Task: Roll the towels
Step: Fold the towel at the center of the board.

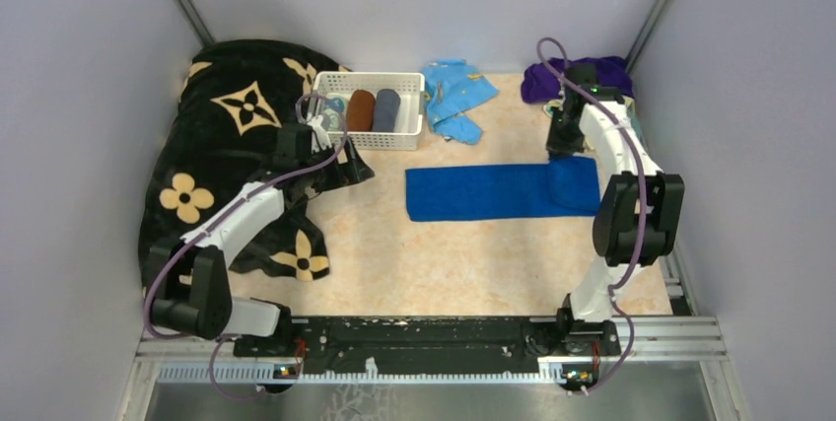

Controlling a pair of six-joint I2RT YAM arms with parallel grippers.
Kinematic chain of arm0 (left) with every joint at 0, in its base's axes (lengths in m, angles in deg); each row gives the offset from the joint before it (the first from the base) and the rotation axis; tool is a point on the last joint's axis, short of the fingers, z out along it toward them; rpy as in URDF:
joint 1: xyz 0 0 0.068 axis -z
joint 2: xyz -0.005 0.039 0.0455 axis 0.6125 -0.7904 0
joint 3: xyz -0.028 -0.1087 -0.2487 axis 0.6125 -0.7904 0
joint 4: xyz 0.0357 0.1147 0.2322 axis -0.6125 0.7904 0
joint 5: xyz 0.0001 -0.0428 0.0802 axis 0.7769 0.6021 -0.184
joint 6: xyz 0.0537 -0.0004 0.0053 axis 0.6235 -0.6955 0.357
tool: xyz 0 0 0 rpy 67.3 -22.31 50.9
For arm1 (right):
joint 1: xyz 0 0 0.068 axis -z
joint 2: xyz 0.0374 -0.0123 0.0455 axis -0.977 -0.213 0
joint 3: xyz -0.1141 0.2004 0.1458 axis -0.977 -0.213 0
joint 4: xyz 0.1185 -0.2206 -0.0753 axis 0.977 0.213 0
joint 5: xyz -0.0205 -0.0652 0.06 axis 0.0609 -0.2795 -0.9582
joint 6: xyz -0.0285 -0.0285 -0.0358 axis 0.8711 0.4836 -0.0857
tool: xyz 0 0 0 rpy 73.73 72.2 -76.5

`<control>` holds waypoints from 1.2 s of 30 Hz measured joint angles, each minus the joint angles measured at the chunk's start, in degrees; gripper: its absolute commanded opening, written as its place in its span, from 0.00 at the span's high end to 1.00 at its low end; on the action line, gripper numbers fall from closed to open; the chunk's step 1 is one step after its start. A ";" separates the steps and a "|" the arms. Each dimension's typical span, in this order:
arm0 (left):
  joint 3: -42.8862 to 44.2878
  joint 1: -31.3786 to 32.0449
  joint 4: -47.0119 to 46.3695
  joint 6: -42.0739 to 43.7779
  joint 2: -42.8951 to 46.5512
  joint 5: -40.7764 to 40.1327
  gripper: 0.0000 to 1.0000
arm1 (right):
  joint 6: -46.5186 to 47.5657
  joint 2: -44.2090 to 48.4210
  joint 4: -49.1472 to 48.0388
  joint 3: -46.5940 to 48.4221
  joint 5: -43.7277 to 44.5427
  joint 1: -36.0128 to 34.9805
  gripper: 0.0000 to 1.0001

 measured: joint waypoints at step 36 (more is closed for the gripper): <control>0.09 9.09 -14.88 -18.05 -20.98 8.70 0.25 | -16.17 -13.66 -2.69 10.25 -17.16 -32.02 1.00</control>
